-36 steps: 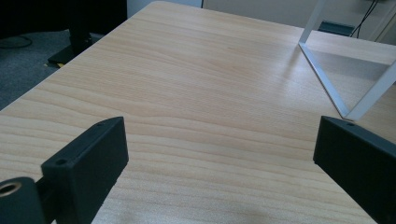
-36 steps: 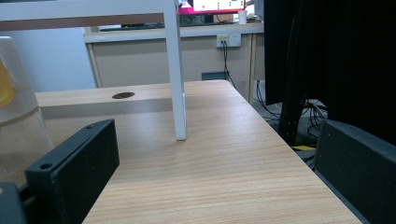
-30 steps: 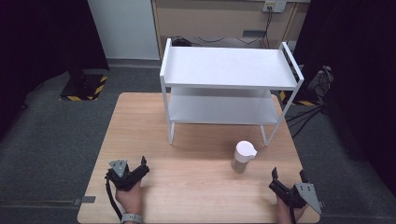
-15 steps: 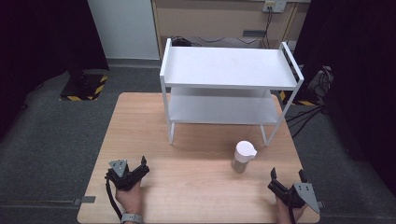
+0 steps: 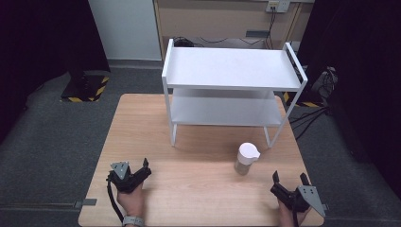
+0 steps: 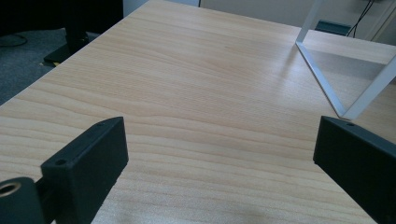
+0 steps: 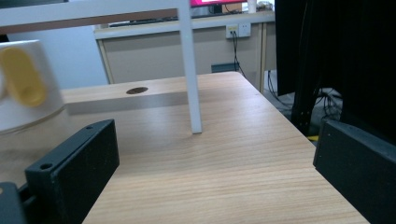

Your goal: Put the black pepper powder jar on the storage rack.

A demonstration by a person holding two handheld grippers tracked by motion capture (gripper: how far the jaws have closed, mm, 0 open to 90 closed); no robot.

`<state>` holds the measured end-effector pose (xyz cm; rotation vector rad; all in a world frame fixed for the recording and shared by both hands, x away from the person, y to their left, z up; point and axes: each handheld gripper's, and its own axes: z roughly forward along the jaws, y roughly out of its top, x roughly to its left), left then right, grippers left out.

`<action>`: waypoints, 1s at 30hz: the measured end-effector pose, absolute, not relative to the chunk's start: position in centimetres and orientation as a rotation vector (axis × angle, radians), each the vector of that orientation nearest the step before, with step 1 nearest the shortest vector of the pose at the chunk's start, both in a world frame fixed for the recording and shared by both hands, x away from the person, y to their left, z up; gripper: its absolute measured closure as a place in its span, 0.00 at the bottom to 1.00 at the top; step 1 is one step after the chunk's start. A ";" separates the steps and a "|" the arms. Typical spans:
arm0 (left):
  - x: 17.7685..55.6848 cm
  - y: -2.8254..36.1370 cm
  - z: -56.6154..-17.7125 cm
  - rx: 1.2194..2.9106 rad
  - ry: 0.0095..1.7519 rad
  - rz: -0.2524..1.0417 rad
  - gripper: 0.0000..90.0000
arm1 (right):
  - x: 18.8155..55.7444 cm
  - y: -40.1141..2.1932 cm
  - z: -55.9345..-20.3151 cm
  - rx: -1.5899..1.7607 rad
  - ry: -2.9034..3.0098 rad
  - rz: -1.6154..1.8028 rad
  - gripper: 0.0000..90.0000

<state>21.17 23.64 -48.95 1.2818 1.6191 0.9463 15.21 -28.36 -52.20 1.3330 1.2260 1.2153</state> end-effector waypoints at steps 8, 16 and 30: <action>21.1 23.7 -49.0 1.279 1.615 0.942 0.03 | 14.1 -26.5 -52.3 1.257 1.304 1.236 0.00; 21.0 23.9 -49.1 1.264 1.612 0.936 0.03 | 13.9 -24.7 -52.4 1.212 1.331 1.261 0.00; 21.0 24.1 -49.1 1.265 1.602 0.929 0.03 | 13.9 -20.0 -52.3 1.178 1.317 1.197 0.00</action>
